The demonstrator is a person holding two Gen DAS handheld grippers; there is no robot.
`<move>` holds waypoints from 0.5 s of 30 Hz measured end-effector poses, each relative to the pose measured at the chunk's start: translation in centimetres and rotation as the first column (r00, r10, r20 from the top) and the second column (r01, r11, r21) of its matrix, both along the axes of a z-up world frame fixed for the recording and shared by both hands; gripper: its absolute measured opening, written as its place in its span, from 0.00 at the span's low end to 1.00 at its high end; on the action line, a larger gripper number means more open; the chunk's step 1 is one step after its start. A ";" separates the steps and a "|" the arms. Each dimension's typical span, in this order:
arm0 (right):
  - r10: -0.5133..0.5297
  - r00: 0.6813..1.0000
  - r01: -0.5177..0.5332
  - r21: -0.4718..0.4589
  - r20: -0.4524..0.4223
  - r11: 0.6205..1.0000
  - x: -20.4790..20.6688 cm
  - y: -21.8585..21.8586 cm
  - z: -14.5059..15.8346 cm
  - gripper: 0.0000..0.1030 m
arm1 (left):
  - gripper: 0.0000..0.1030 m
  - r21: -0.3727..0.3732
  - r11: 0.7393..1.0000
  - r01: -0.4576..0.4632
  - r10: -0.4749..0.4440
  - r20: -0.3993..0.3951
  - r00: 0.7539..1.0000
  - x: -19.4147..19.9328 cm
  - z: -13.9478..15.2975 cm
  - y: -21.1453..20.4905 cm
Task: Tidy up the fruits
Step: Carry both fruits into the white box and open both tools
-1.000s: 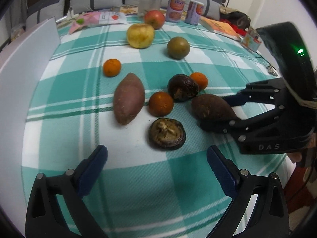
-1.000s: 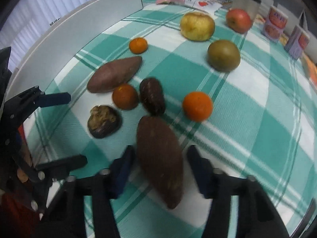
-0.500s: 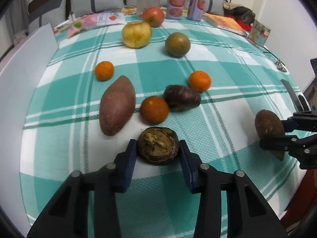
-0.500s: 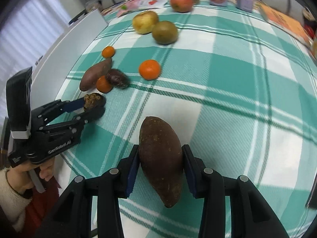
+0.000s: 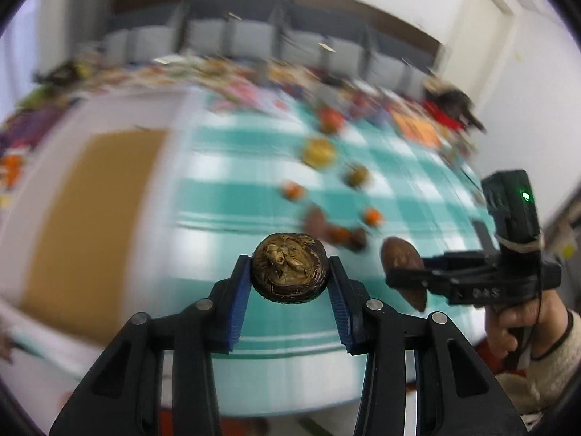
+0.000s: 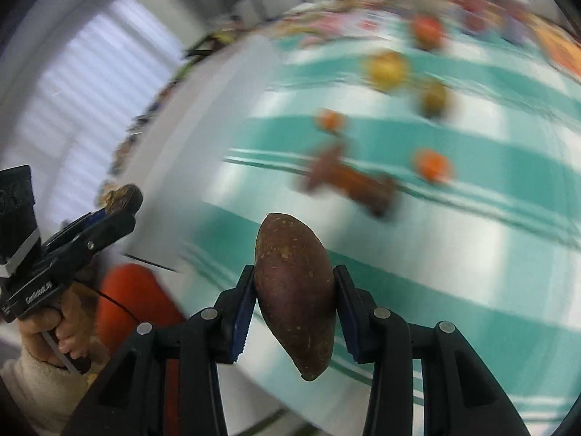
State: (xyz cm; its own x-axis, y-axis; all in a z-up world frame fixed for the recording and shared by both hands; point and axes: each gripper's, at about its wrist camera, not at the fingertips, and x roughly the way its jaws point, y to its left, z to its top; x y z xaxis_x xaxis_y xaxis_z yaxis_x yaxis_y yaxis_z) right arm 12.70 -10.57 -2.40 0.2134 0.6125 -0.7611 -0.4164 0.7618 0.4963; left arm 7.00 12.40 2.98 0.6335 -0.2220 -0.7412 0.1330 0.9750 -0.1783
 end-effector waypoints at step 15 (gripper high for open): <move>0.206 0.978 -0.204 -0.055 0.042 0.978 6.0 28.3 -0.2 0.41 | 0.42 0.145 0.932 -0.333 0.351 -0.124 0.928 3.6 -6.9 16.8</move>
